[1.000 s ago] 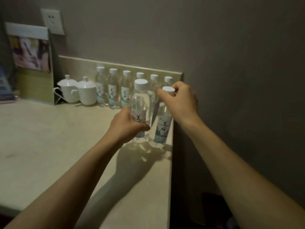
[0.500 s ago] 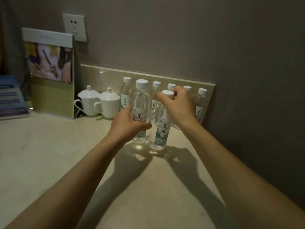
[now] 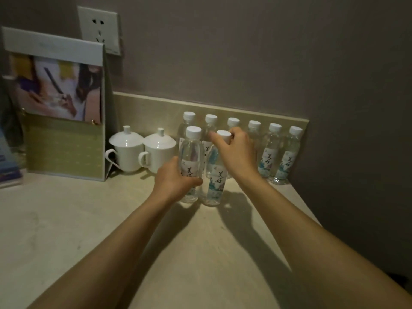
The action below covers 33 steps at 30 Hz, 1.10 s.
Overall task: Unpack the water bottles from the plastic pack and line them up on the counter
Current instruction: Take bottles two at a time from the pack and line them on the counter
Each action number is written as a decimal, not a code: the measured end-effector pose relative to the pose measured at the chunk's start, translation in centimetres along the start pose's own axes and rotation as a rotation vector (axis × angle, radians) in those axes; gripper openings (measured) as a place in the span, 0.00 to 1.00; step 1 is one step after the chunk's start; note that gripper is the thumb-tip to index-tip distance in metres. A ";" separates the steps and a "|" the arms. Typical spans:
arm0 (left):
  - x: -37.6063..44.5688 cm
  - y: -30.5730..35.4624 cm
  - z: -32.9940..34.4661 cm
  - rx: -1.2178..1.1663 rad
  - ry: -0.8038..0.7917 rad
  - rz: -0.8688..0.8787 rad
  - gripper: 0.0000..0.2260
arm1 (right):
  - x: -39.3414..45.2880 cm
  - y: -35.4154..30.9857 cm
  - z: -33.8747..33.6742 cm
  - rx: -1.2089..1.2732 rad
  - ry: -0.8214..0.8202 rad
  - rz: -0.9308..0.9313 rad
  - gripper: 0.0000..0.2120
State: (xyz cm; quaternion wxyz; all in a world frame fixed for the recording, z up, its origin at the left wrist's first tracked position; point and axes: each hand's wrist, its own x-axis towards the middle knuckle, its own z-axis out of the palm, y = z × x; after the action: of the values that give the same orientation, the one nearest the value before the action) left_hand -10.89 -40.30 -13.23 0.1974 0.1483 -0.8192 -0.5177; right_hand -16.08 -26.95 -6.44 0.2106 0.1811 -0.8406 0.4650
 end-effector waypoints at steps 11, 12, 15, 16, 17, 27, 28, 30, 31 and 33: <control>-0.1 -0.8 -0.2 0.153 -0.002 0.148 0.26 | -3.8 3.6 1.0 -0.192 -0.134 0.065 0.32; -0.2 -0.9 -0.2 0.167 -0.002 0.158 0.28 | -4.3 4.1 1.2 -0.229 -0.183 0.092 0.34; -0.7 -1.4 -0.3 0.227 0.012 0.110 0.31 | -5.4 5.5 1.7 -0.328 -0.296 0.173 0.35; -0.8 -1.6 -0.4 0.273 0.034 0.074 0.30 | -5.7 5.8 1.9 -0.345 -0.304 0.182 0.34; -1.0 -1.8 -0.5 0.336 0.058 0.053 0.28 | -5.9 6.0 2.1 -0.350 -0.301 0.186 0.33; -0.8 -2.2 0.3 0.333 0.096 0.129 0.21 | -5.4 6.7 4.1 -0.254 -0.204 0.209 0.29; -0.6 -2.3 0.4 0.327 0.102 0.128 0.21 | -5.2 6.7 4.3 -0.257 -0.198 0.216 0.29; -0.1 -2.3 0.8 0.312 0.109 0.120 0.21 | -4.7 6.8 4.7 -0.261 -0.186 0.231 0.30; 0.3 -2.3 0.9 0.312 0.115 0.117 0.21 | -4.5 6.8 4.8 -0.265 -0.179 0.238 0.30; 0.9 -2.2 1.2 0.315 0.121 0.116 0.22 | -4.1 6.9 5.1 -0.274 -0.164 0.246 0.30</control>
State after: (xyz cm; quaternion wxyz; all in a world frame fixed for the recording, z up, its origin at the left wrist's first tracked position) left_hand -12.19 -40.71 -15.49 0.2500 0.1608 -0.8840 -0.3608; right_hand -17.01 -27.45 -15.90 0.1056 0.0843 -0.9261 0.3523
